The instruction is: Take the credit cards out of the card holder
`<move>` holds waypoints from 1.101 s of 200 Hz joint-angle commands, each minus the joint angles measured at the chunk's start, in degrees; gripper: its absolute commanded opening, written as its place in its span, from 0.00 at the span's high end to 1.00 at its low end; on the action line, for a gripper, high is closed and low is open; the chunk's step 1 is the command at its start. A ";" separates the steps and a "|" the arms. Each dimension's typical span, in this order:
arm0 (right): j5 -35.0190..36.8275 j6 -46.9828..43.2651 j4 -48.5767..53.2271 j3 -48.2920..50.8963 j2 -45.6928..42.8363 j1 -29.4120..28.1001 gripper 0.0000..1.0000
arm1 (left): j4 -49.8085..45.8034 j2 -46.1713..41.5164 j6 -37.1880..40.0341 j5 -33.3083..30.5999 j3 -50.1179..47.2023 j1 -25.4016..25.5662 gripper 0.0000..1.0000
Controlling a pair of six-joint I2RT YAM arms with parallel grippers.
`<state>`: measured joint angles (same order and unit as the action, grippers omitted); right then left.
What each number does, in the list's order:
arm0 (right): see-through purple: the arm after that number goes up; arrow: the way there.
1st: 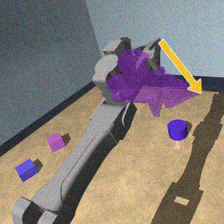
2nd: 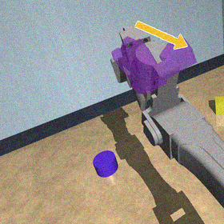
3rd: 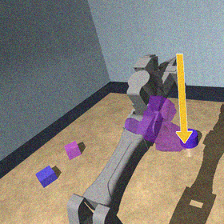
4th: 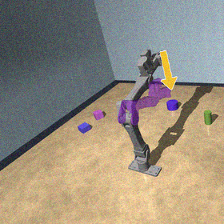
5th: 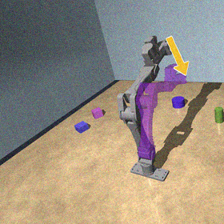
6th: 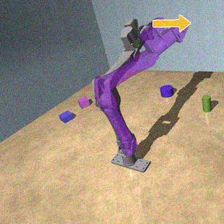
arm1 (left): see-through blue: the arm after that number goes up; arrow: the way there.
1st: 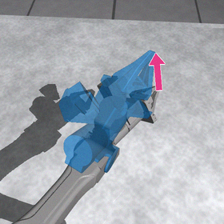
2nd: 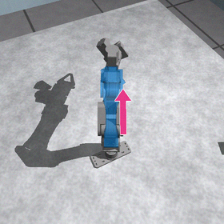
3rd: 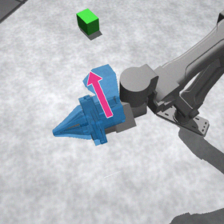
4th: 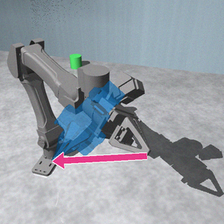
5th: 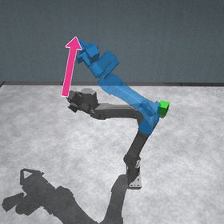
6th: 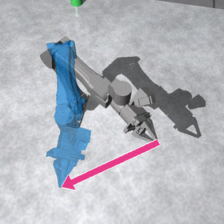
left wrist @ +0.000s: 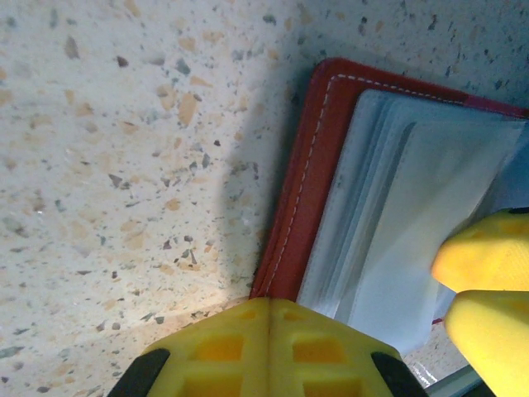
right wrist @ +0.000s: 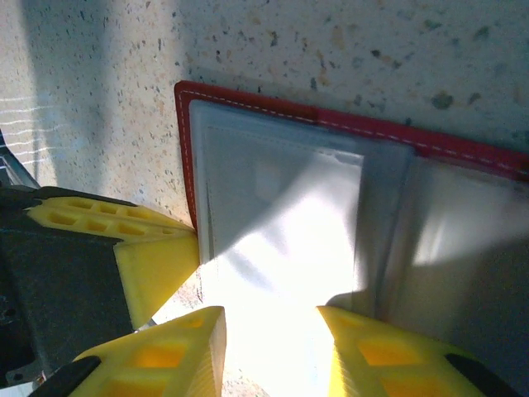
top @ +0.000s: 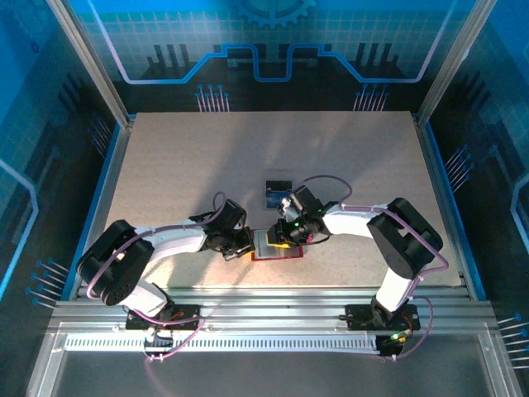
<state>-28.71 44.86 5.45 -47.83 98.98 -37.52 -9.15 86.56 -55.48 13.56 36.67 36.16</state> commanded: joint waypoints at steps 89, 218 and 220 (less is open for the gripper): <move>-3.04 2.49 -6.04 4.81 -0.67 1.83 0.66 | -5.27 -8.91 -0.61 -3.83 2.93 -0.95 0.86; -5.22 4.36 -10.46 6.83 0.10 2.73 0.66 | 12.08 -2.56 -6.21 3.41 -2.30 -1.00 0.73; -5.17 4.36 -10.46 6.87 0.08 2.72 0.66 | 12.17 -2.46 -6.21 3.40 -2.30 -1.01 0.73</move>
<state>-33.50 48.69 -5.19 -41.98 98.59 -35.48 -0.30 82.52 -60.34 14.72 35.44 35.62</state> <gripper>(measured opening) 0.341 0.260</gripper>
